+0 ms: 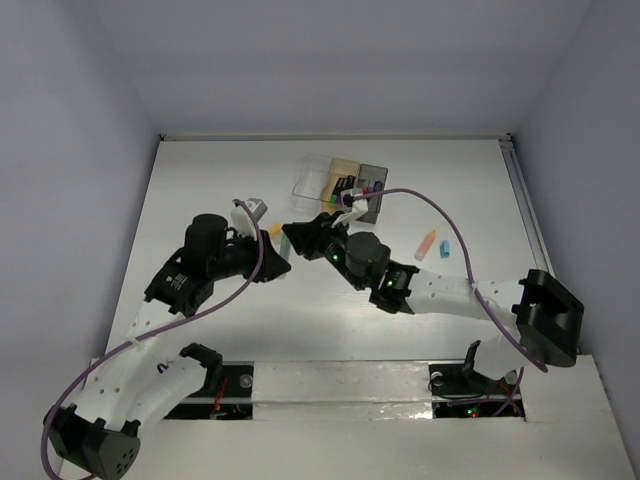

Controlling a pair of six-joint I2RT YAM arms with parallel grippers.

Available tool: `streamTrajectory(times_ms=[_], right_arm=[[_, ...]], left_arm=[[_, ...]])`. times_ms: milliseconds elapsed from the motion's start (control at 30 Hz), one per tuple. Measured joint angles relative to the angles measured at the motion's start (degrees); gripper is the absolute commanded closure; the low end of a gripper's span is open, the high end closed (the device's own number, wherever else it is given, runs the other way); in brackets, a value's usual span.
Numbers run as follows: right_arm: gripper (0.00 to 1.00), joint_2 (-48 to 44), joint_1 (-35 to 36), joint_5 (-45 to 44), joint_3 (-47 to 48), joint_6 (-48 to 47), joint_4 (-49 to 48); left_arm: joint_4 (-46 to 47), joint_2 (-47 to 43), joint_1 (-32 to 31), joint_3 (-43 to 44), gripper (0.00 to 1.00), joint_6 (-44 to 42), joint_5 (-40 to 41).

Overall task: Sort the stationery into containers
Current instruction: Close the pen cap on the pen.

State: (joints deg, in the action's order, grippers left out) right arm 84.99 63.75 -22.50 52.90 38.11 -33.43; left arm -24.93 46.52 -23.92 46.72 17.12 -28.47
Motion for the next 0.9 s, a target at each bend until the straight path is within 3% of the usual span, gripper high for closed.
streamTrajectory(times_ms=[33, 167, 333, 533, 800, 900], right_arm=[[0.61, -0.44, -0.09, 0.00, 0.31, -0.17, 0.76], [0.58, -3.67, -1.51, 5.18, 0.59, -1.11, 6.97], [0.34, -7.80, -4.81, 14.29, 0.55, -2.84, 14.49], [0.21, -14.84, -10.91, 25.94, -0.42, -5.99, 15.28], [0.17, -10.19, -17.49, 44.96, 1.79, -9.01, 13.31], [0.25, -6.75, -17.51, 50.29, 2.54, -8.74, 11.87]], left_arm=[[0.98, -0.28, 0.00, -0.37, 1.00, 0.28, -0.31], [10.25, -1.81, 0.90, -3.26, 1.00, 2.27, 1.18], [18.99, -4.66, 2.16, -6.34, 1.00, 4.52, 3.10], [22.62, -5.49, 2.16, -8.46, 1.00, 6.32, 1.44], [31.45, -4.79, 2.19, -10.82, 1.00, 10.36, -9.42], [34.47, -4.26, 2.19, -11.17, 1.00, 11.61, -12.81]])
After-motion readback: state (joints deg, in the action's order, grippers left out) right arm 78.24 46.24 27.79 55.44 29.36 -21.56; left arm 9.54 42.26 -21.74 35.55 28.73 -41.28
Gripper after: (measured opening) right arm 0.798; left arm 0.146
